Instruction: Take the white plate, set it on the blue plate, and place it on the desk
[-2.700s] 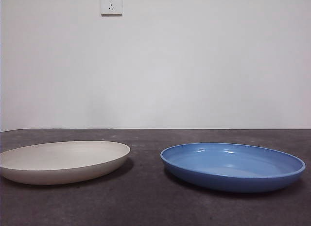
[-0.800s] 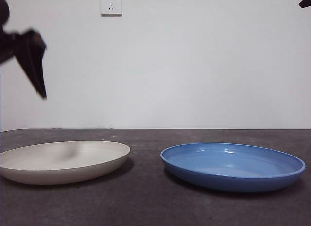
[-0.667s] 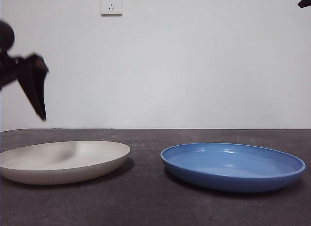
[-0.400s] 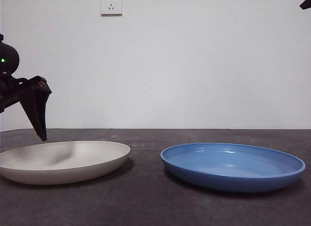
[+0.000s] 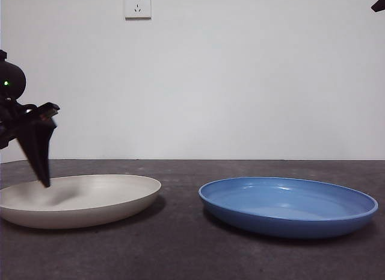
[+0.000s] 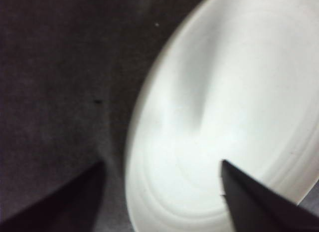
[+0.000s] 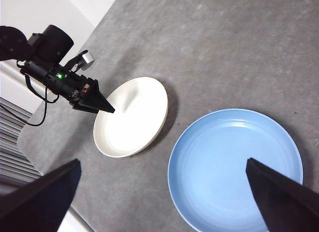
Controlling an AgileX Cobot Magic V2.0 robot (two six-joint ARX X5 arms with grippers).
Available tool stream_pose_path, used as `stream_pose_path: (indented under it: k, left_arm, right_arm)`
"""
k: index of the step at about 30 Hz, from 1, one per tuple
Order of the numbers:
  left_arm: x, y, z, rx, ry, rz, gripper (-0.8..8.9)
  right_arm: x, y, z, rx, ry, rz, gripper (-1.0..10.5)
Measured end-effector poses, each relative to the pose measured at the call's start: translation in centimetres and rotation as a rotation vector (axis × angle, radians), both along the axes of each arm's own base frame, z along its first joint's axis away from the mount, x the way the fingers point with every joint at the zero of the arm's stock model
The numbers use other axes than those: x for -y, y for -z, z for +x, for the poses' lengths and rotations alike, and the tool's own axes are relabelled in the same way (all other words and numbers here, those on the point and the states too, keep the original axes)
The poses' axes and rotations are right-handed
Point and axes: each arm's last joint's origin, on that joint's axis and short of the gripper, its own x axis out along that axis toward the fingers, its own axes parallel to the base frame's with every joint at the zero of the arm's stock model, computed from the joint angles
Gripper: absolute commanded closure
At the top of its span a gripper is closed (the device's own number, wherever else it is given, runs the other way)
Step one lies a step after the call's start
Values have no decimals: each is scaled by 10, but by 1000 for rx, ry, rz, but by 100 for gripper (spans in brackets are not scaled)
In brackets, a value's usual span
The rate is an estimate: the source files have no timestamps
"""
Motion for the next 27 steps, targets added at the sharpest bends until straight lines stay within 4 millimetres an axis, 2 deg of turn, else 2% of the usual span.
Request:
stream_pose_path:
  k: [4, 10, 15, 17, 21, 24, 27]
  left_arm:
    - [-1, 6, 2, -16, -2, 4, 804]
    - [-1, 7, 4, -18, -2, 34, 805]
    - [2, -5, 9, -1, 10, 34, 805]
    - [7, -12, 9, 18, 23, 37, 805]
    - [27, -42, 6, 98, 53, 41, 805]
    - [48, -68, 0, 192, 86, 22, 805]
    - [72, -80, -7, 244, 121, -1, 805]
  right_arm:
    - [0, 0, 0, 0, 0, 0, 231]
    - [0, 0, 0, 0, 0, 0, 232]
    - [1, 1, -3, -18, 5, -4, 233]
    - [2, 0, -7, -25, 24, -15, 233]
    - [5, -6, -19, -17, 80, -51, 233]
    - [8, -9, -30, -2, 126, -83, 233]
    - [9, -10, -42, 1, 160, -109, 233]
